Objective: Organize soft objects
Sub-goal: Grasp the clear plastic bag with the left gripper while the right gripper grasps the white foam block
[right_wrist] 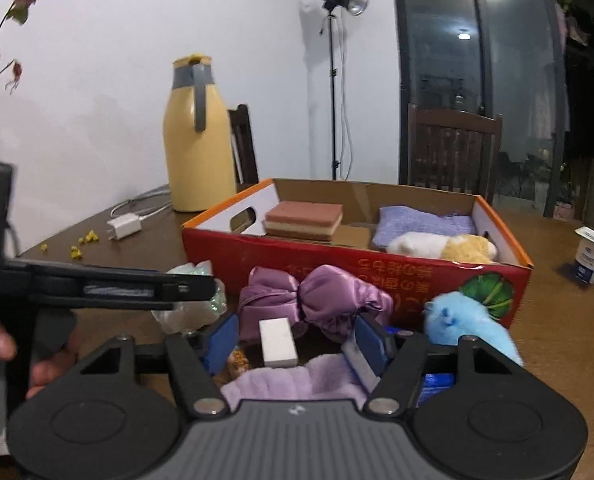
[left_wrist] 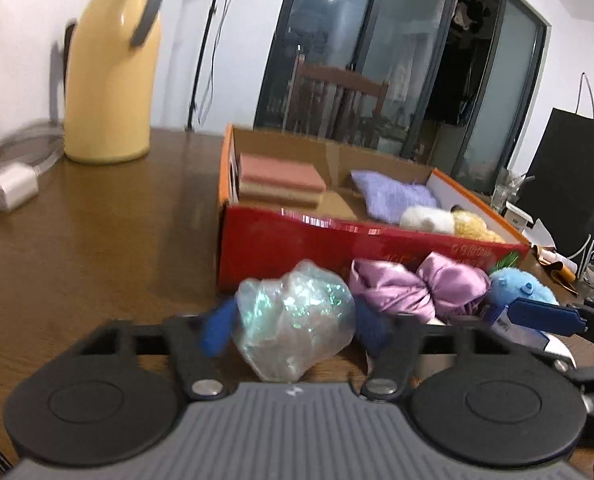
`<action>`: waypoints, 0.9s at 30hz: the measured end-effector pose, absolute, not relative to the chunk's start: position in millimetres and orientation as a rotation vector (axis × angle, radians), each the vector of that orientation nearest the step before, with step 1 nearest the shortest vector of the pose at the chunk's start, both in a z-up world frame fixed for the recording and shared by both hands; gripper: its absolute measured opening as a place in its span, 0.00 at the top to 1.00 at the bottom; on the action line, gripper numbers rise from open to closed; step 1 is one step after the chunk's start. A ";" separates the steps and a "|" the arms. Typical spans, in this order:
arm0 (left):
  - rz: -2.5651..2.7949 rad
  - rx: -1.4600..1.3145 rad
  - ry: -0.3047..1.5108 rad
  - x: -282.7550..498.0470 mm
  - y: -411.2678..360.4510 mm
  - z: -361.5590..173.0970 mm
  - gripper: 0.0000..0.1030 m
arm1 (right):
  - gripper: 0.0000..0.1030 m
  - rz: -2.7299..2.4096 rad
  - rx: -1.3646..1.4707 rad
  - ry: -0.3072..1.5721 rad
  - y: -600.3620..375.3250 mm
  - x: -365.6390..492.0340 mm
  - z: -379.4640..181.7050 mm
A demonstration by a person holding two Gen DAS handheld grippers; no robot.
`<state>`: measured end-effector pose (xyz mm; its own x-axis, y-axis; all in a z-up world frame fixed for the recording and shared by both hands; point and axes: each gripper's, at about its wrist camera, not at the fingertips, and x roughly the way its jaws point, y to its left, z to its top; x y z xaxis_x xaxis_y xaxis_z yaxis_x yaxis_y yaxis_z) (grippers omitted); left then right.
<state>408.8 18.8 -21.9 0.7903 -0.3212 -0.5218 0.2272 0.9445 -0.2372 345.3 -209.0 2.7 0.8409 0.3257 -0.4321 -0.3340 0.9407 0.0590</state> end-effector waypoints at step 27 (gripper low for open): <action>-0.346 -0.192 0.460 232.8 28.9 30.5 0.57 | 0.82 0.359 -0.012 0.391 -208.4 242.9 40.4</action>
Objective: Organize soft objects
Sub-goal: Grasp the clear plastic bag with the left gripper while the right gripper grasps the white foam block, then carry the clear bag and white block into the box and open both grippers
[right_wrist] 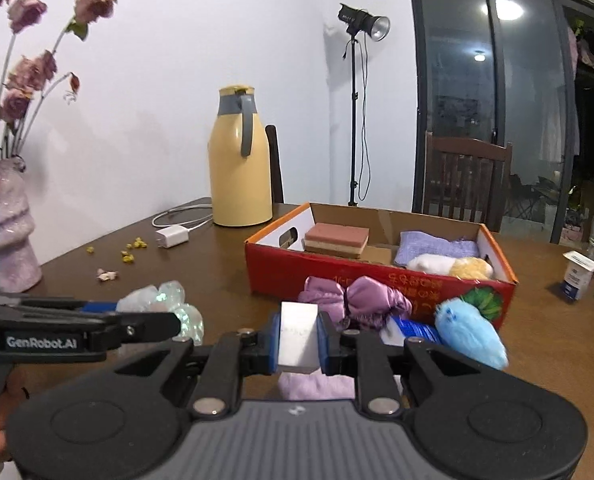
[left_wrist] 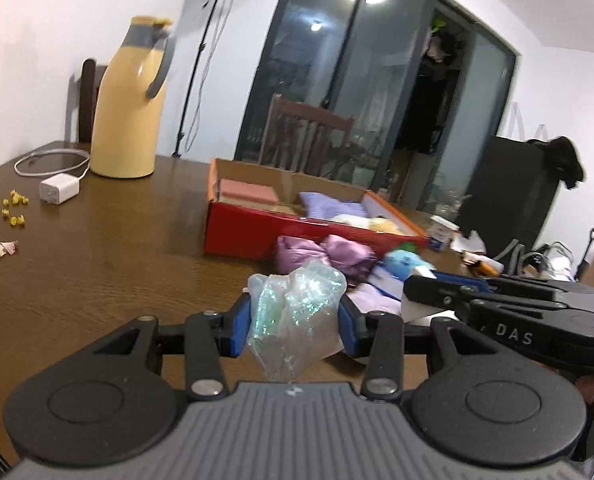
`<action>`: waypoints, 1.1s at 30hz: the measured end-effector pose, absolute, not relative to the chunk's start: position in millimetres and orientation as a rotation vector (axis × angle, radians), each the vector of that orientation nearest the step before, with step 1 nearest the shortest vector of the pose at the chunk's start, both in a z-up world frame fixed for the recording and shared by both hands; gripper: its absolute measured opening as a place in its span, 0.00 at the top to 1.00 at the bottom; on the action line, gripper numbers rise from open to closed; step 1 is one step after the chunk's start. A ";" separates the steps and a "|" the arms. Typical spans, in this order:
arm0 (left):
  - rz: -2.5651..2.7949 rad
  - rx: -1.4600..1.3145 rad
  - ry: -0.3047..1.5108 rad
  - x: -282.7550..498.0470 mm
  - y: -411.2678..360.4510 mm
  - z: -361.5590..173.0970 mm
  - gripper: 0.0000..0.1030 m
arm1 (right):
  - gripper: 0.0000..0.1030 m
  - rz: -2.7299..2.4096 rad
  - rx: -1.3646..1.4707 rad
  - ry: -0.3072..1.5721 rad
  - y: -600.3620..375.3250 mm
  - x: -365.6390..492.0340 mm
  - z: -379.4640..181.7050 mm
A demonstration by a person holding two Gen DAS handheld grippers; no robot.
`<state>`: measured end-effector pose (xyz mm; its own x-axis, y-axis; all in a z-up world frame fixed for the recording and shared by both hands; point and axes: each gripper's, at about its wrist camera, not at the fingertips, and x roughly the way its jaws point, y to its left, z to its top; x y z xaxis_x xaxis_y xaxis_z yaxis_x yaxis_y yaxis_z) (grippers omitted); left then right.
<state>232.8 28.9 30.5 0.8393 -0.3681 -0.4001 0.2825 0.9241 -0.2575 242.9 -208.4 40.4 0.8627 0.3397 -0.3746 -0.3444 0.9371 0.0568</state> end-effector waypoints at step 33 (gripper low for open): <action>-0.453 -0.042 0.428 271.5 -29.6 56.4 0.56 | 0.82 0.372 0.148 0.353 -277.2 232.1 42.9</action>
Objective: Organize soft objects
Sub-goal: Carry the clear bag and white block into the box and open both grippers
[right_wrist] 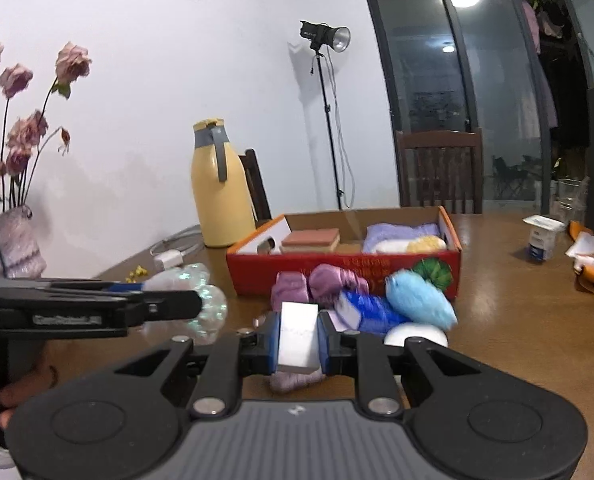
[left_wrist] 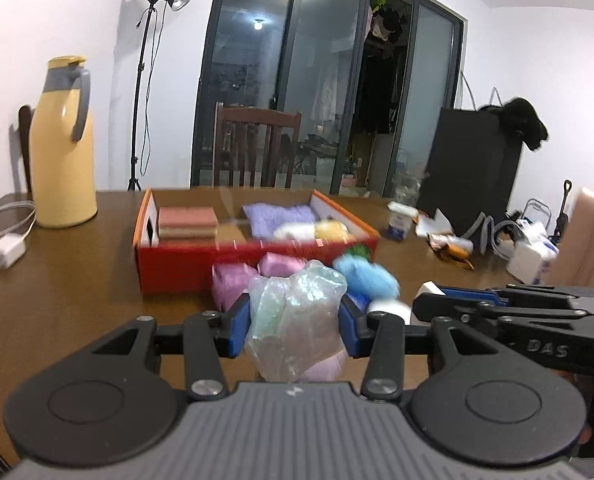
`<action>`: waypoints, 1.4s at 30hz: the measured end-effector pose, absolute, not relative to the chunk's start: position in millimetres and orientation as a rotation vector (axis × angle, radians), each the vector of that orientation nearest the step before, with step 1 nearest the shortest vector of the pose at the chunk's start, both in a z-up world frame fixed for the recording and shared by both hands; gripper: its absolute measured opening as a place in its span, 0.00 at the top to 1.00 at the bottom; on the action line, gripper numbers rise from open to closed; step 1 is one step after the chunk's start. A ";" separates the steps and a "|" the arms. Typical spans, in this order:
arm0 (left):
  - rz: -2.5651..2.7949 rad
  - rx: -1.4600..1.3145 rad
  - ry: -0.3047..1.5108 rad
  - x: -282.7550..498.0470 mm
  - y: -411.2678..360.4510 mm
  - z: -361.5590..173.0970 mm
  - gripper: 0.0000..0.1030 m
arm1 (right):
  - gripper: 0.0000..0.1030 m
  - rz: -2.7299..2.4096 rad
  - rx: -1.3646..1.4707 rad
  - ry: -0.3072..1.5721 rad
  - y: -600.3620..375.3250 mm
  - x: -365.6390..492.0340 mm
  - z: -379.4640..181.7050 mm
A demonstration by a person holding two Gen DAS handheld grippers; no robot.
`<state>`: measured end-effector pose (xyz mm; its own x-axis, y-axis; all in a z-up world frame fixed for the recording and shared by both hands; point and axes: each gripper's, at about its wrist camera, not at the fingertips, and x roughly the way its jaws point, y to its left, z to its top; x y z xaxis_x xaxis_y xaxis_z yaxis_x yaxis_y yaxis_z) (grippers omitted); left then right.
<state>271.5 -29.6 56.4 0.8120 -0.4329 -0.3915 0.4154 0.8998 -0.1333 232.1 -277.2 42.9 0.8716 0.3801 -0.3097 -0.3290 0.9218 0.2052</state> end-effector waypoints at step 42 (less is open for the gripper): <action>-0.339 -0.032 0.675 566.1 -49.7 95.3 0.18 | 0.48 0.318 0.233 0.582 -324.0 571.6 127.3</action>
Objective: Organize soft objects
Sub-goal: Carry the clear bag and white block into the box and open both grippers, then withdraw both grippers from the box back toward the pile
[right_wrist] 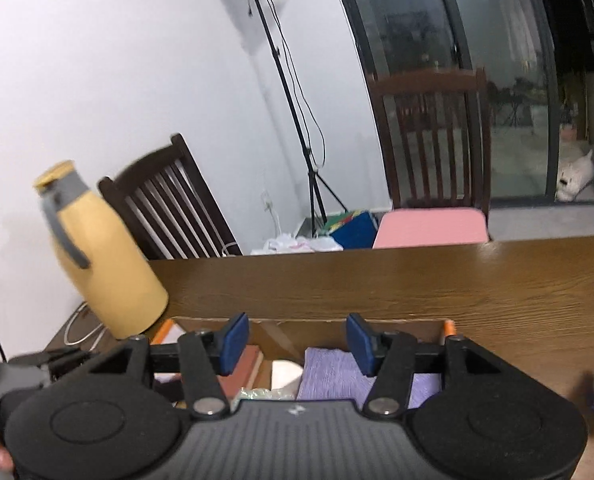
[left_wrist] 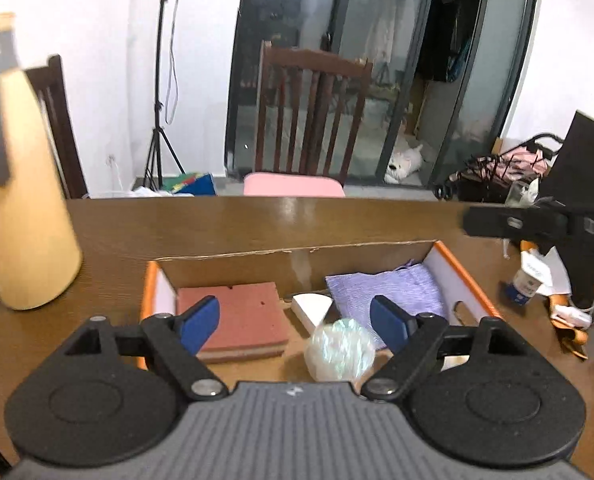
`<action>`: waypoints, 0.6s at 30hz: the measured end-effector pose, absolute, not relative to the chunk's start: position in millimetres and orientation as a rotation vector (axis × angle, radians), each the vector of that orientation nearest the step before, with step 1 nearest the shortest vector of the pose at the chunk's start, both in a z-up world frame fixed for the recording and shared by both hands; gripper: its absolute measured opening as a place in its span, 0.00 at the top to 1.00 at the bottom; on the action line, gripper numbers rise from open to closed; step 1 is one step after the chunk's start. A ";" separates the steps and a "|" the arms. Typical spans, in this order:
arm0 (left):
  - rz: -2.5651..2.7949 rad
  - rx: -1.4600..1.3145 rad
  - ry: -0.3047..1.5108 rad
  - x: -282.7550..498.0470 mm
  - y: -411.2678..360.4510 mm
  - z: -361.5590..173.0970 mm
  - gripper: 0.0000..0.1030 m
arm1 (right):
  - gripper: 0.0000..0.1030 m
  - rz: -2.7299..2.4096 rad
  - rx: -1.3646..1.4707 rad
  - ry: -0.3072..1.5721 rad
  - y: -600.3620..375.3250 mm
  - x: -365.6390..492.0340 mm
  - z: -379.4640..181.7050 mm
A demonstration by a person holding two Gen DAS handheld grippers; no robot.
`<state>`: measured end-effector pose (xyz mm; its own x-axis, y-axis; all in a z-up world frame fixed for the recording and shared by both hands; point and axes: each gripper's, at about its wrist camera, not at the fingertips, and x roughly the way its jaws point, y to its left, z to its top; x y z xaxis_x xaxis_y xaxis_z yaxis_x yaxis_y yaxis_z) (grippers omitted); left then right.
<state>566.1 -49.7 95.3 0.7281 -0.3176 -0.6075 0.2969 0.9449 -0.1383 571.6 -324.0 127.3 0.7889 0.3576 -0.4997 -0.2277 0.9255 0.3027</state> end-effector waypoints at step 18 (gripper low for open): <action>-0.324 0.105 0.283 274.8 -25.2 116.9 0.02 | 0.30 0.357 0.015 0.327 -320.4 275.3 129.8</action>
